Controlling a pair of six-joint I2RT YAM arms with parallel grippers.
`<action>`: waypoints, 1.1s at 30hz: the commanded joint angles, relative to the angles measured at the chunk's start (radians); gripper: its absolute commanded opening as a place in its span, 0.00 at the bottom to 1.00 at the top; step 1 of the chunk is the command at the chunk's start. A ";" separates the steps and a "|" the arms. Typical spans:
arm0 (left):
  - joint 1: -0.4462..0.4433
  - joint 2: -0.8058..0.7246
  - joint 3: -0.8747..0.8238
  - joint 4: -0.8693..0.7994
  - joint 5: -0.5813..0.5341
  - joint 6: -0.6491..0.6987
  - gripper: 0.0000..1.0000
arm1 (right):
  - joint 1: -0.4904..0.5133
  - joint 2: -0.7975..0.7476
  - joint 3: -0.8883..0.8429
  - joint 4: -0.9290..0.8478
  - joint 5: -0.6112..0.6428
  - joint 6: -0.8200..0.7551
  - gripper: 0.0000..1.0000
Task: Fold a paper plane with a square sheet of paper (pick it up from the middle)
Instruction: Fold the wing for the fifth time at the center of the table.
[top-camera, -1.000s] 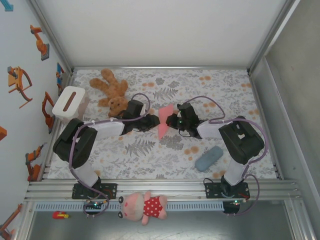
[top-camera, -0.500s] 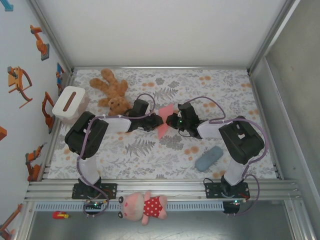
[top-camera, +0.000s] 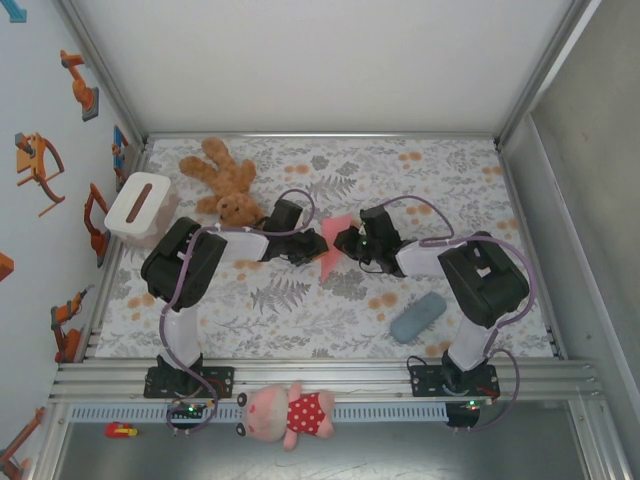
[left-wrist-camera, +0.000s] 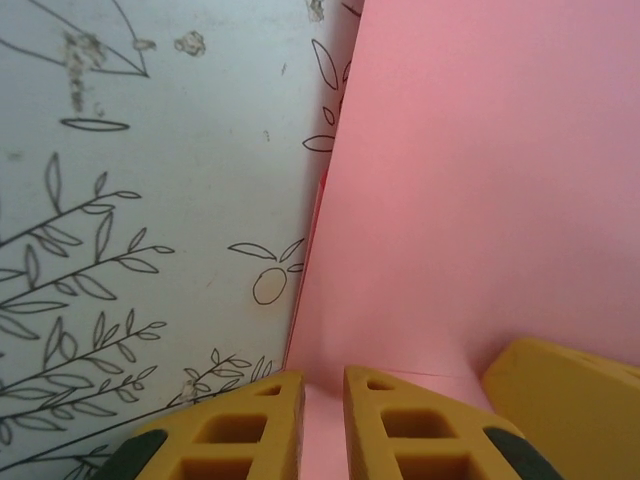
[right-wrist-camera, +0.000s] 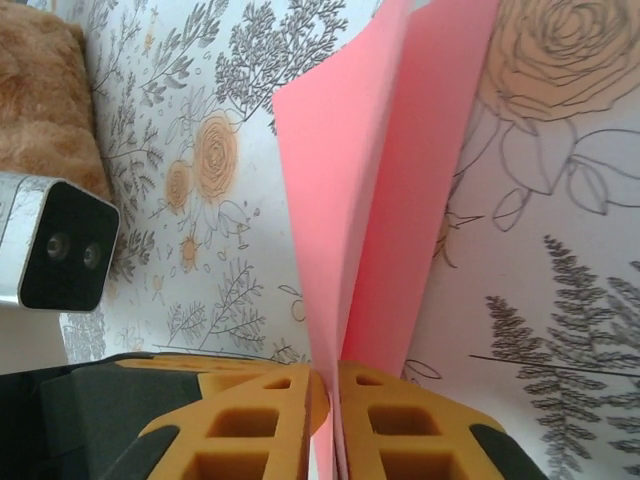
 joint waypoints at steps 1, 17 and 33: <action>-0.009 0.029 0.026 -0.086 -0.008 0.026 0.18 | -0.023 -0.011 -0.010 -0.038 -0.013 0.012 0.18; -0.011 0.000 0.051 -0.160 -0.029 0.083 0.17 | -0.087 0.009 0.046 -0.136 -0.083 -0.046 0.02; -0.106 -0.159 0.043 -0.183 -0.188 0.436 0.37 | -0.076 -0.047 0.034 -0.168 -0.016 0.125 0.00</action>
